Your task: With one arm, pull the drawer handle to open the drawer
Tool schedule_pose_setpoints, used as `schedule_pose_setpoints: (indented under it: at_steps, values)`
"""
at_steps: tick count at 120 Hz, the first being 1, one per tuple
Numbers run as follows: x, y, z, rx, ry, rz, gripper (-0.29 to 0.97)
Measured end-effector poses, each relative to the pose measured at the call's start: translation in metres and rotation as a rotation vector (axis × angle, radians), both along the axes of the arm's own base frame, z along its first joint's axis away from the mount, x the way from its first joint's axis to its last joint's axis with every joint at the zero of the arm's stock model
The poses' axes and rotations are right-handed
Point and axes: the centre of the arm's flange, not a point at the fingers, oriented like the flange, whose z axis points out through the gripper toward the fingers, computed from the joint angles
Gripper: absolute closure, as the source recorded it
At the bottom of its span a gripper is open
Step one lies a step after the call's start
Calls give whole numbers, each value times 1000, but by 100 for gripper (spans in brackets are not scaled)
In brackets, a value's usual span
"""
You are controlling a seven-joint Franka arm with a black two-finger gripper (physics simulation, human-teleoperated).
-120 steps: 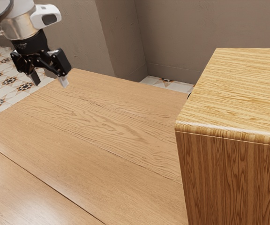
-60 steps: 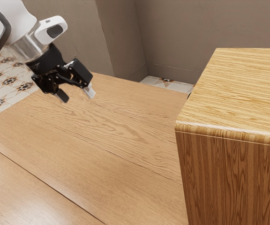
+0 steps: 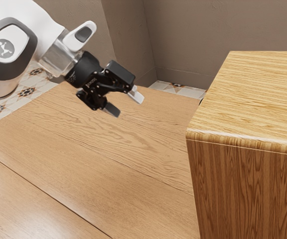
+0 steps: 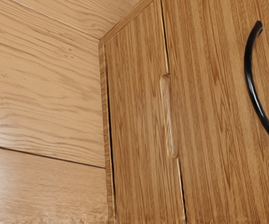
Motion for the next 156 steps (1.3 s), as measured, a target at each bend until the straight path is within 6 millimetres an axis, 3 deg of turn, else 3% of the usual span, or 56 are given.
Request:
schedule_pose_setpoints:
  at_steps: [14,28,54,69,82,116,132,156]
  values:
    - [-15,-16,6,-32,2,-85,0]
    - [-9,-21,-5,-46,29,-129,0]
    - [-1,-21,-5,-112,30,-115,0]
    - [12,-33,-22,-156,73,-120,0]
    - [18,-47,-19,-156,73,-126,0]
    - [37,-49,-31,-158,85,-95,0]
    - [46,-51,-24,-160,58,-80,0]
    - [55,-53,-31,-162,41,-44,0]
